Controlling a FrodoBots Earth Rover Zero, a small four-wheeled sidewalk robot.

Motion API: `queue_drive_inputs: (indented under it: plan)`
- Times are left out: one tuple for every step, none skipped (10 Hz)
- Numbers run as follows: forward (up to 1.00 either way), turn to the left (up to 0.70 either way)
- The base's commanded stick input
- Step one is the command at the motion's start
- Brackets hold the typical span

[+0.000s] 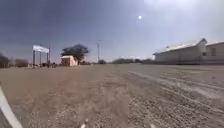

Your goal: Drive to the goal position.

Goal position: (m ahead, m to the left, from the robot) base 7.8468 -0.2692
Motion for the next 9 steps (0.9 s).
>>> queue_drive_inputs:
  plan:
    - [0.7,0.3]
    - [0.7,0.28]
    - [0.7,0.11]
    - [0.7,0.0]
    - [0.7,0.0]
    - [0.7,0.0]
    - [0.7,0.0]
    - [0.7,0.0]
    - [0.7,0.0]
